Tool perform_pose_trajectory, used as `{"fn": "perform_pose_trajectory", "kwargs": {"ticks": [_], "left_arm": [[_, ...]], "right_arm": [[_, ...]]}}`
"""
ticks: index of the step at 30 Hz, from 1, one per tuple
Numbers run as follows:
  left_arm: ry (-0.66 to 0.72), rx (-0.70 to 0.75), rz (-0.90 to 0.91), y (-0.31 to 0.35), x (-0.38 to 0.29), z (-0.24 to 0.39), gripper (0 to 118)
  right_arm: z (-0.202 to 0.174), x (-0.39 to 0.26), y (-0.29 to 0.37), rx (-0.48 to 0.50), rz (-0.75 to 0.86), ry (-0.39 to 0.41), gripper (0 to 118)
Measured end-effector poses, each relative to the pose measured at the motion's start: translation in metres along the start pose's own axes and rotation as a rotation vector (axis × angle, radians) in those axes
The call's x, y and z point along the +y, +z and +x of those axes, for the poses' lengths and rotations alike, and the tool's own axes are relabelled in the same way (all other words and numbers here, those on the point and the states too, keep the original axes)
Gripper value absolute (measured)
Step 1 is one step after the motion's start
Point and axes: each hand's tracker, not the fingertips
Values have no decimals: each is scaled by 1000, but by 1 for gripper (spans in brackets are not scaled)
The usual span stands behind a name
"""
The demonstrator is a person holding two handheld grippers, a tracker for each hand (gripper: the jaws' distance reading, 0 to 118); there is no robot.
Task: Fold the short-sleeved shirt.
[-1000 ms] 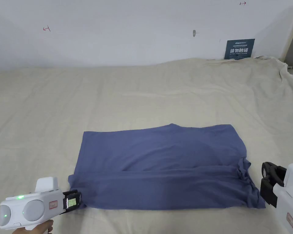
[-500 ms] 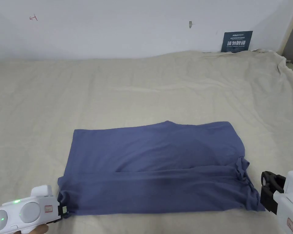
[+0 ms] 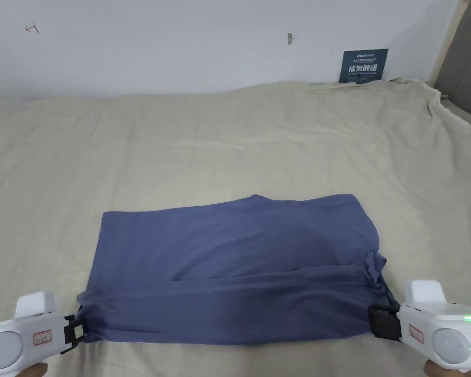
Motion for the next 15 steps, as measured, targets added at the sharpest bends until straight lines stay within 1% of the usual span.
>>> {"fn": "perform_pose_trajectory", "kwargs": {"ticks": [2,3,6,7,8,9,10,12,15], "left_arm": [[1,0,-1,-1,-1,-1,3],[3,-1,-2,-1,-2,-1,3],[13,-3,-5,-1,-6,-3,3],[18,-5,-6,-1,-8,-5,3],[22,-7,-6,-2,-9,-6,3],[25,-9,-6,-2,-11,-8,3],[34,-11,-8,-2,-13,-11,3],[55,-16,-11,-1,-17,-18,3],[110,-44,-3,6,-25,-29,3]], "right_arm": [[-8,-1,-4,-6,-11,12,81],[-10,-1,-9,-15,-38,25,74],[-11,-5,-10,27,-61,-9,24],[-11,-7,-9,28,-55,-16,14],[-12,-8,-7,33,-48,-14,8],[-12,-8,-4,39,-45,-15,7],[-3,-8,-5,51,-43,-23,6],[1,-8,6,75,-9,-72,6],[10,-10,27,93,35,-76,6]]}}
